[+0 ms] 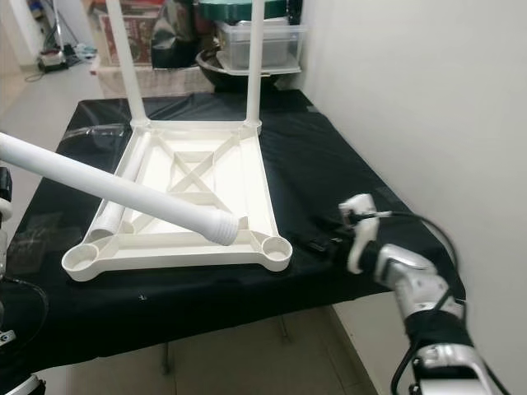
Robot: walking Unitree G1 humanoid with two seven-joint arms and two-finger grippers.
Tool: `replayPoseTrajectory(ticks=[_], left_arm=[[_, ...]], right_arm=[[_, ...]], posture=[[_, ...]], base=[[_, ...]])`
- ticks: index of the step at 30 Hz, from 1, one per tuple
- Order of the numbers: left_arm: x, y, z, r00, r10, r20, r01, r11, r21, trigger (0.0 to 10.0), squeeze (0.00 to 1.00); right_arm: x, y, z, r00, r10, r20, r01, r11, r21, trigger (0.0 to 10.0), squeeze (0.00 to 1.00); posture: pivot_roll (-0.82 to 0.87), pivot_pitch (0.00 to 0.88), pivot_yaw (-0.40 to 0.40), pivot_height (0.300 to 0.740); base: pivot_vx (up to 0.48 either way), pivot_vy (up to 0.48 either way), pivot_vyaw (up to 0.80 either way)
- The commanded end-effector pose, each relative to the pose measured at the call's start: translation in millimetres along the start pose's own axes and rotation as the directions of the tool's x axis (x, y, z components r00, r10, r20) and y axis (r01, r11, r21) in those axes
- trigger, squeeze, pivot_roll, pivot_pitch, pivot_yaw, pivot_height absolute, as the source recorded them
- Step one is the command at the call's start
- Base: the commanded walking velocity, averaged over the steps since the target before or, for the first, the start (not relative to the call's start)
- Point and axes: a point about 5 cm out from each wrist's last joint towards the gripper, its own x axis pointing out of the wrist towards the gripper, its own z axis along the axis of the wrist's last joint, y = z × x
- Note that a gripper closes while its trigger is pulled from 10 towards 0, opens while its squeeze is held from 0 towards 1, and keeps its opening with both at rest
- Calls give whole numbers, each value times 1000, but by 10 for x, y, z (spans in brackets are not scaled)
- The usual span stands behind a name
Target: Building children table
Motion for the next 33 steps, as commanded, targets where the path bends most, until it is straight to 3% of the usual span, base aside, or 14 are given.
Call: replayPoseTrajectory(ticks=[1,2,4,5,6,8,11,12,14,15,20,24,30,33], left_arm=[[13,-69,60,999,-23,23,23,1000,1,0,0],[13,-74,65,999,-23,23,23,1000,2,0,0],[15,-77,41,1000,-19,11,18,1000,24,0,0],[15,-77,41,1000,-19,11,18,1000,24,0,0],[15,-76,21,1000,-17,4,17,999,31,0,0],[15,-84,-9,1000,-26,-17,27,999,47,0,0],[18,-107,-68,998,-44,-51,47,997,66,0,0],[18,-107,-68,998,-44,-51,47,997,66,0,0],[5,-143,-162,993,-68,-99,77,993,87,0,0],[-9,-157,-211,989,-78,-122,89,992,93,0,0],[-53,-191,-327,979,-104,-177,127,984,124,0,0],[-92,-298,-553,958,-140,-249,172,979,109,0,0],[-105,-300,-603,951,-146,-273,184,976,120,0,0],[-110,-297,-615,949,-147,-278,187,975,123,0,0]], right_arm=[[47,8,6,1000,-8,-2,8,999,-47,10000,1000],[64,10,22,1000,-22,0,22,996,-87,10000,1000],[301,249,388,993,54,107,-28,973,-230,10000,933],[301,249,388,993,54,107,-28,973,-230,10000,933],[404,393,590,982,103,159,-54,956,-289,10000,0],[536,654,967,951,197,239,-91,916,-390,10000,0],[624,847,1236,918,297,263,-172,896,-410,10000,0],[624,847,1236,918,297,263,-172,896,-410,10000,0],[690,1048,1363,885,428,181,-313,837,-449,10000,0],[733,1141,1377,869,480,118,-378,800,-465,10000,0],[841,1305,1307,844,536,-28,-498,762,-413,10000,0],[1045,1606,1146,787,569,-237,-616,708,-346,10000,0],[1134,1924,1155,698,629,-341,-715,638,-287,10000,0],[1148,1975,1125,683,635,-363,-729,624,-281,10000,0]], posture=[[-6,0,-34,740],[-6,0,-34,740],[-13,0,-20,740],[-13,0,-20,740],[-12,0,-15,740],[-9,0,-12,740],[-2,0,-9,740],[-2,0,-9,740],[2,0,-11,740],[1,0,-11,740],[1,0,-14,740],[7,0,-18,740],[7,0,-19,740],[7,0,-19,740]], base=[[0,0,0],[0,0,0],[0,0,0],[0,0,0],[0,0,0],[0,0,0],[0,0,0],[0,0,0],[0,0,0],[0,0,0],[0,0,0],[0,0,0],[0,0,0],[0,0,0]])
